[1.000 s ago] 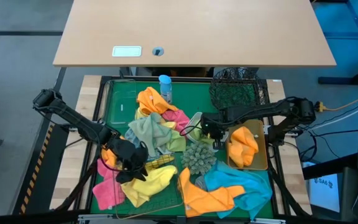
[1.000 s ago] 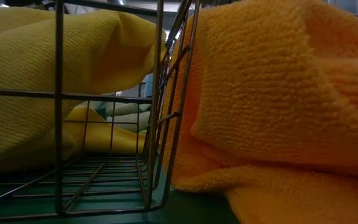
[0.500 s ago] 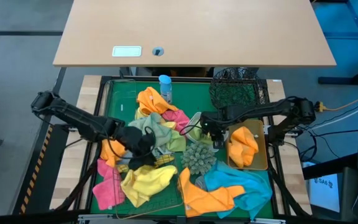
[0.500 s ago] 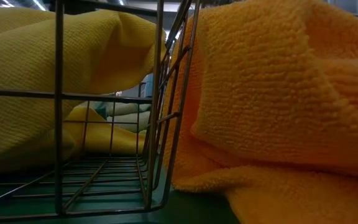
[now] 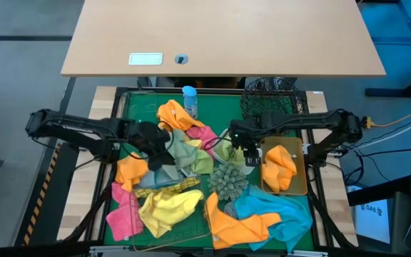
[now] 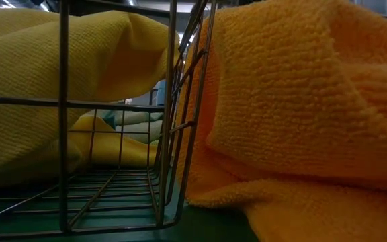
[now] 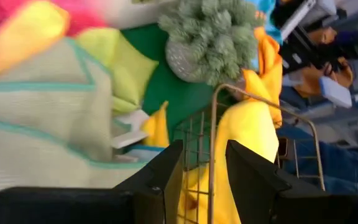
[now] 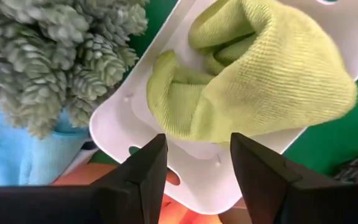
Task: Sort microfiber towel by color & place in baskets
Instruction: Put the green microfiber cloth into the white bin
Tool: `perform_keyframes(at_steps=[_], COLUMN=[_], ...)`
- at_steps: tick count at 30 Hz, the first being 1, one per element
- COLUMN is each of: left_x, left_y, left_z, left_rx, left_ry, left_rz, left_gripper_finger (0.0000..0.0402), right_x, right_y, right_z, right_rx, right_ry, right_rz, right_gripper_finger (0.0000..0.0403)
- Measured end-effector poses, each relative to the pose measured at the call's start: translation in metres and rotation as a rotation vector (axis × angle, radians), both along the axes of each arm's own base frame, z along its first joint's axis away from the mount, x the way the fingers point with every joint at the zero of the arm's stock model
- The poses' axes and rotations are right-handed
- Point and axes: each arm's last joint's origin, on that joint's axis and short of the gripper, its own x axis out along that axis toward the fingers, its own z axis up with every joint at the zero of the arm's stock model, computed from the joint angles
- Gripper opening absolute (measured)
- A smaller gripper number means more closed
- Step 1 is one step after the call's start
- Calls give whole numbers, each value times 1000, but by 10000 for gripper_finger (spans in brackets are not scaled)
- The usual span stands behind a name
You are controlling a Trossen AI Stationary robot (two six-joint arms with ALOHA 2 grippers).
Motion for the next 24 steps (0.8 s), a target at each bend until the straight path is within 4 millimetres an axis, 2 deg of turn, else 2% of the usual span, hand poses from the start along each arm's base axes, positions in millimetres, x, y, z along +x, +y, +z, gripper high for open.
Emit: perform_keyframes(at_steps=[6, 10, 15, 24], left_x=[-22, -29, -26, -17], left_y=[14, 17, 17, 10], left_z=[3, -1, -9, -20], left_rx=[77, 159, 205, 218], left_ry=[73, 141, 212, 275], left_rz=[136, 217, 240, 152], left_gripper_finger=[116, 116, 116, 127], right_x=[2, 2, 2, 2], right_y=[0, 0, 0, 0], right_z=[6, 6, 6, 6], right_rx=[-1, -1, -1, -1], right_ry=[-22, -21, -22, -22], right_rz=[1, 1, 1, 1], right_gripper_finger=[177, 177, 177, 177])
